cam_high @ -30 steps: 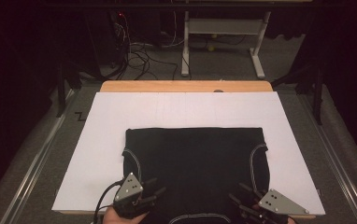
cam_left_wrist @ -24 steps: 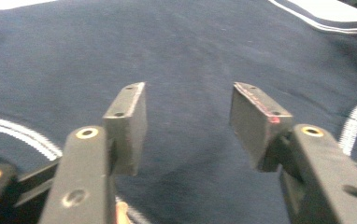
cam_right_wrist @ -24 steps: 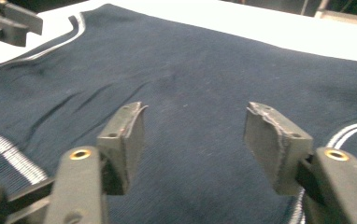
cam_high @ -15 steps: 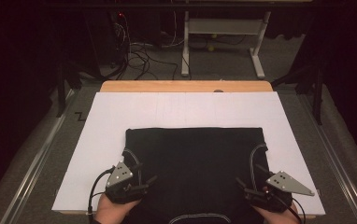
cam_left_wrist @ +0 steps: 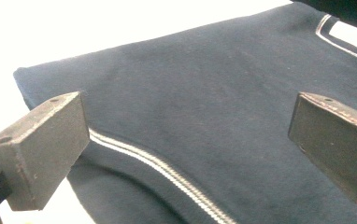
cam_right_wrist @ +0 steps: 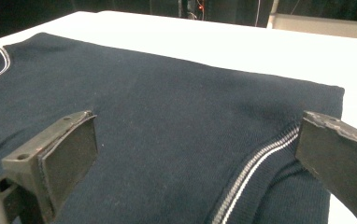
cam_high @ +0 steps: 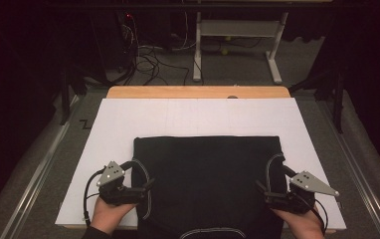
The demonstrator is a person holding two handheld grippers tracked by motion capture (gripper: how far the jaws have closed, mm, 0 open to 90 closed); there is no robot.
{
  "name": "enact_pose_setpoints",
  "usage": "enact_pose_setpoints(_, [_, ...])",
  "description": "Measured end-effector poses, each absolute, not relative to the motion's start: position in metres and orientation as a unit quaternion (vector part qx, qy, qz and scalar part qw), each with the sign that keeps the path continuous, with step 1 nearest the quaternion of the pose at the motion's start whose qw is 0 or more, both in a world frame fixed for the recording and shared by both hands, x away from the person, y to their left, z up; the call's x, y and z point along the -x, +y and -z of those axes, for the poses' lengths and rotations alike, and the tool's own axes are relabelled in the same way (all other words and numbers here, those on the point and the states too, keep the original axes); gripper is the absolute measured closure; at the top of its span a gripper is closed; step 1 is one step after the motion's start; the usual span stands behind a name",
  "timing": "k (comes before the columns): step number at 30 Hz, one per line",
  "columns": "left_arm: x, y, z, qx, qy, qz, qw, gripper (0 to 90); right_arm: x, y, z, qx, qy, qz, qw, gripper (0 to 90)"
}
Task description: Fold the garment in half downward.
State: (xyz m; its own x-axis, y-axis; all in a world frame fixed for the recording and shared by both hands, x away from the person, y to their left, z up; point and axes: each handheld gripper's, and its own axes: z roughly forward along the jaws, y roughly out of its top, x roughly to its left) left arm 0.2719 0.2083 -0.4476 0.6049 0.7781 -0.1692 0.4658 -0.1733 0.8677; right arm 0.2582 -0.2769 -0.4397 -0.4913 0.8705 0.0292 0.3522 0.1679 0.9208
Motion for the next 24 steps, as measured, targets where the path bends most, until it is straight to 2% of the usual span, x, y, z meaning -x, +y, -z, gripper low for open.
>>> enact_pose_setpoints(3, [-0.279, 0.214, 0.447, -0.758, 0.417, -0.163, 0.475, 0.0, -0.26, -0.272, 0.437, -0.418, 0.717, -0.485, 0.276, 0.1])
enact_pose_setpoints(14, [-0.307, 0.236, 0.429, -0.743, 0.426, -0.177, 0.484, 0.0, -0.265, -0.236, 0.42, -0.388, 0.73, -0.49, 0.278, 0.1])
enact_pose_setpoints(24, [-0.344, 0.235, 0.428, -0.737, 0.428, -0.16, 0.498, 0.0, -0.267, -0.188, 0.417, -0.36, 0.743, -0.498, 0.264, 0.1])
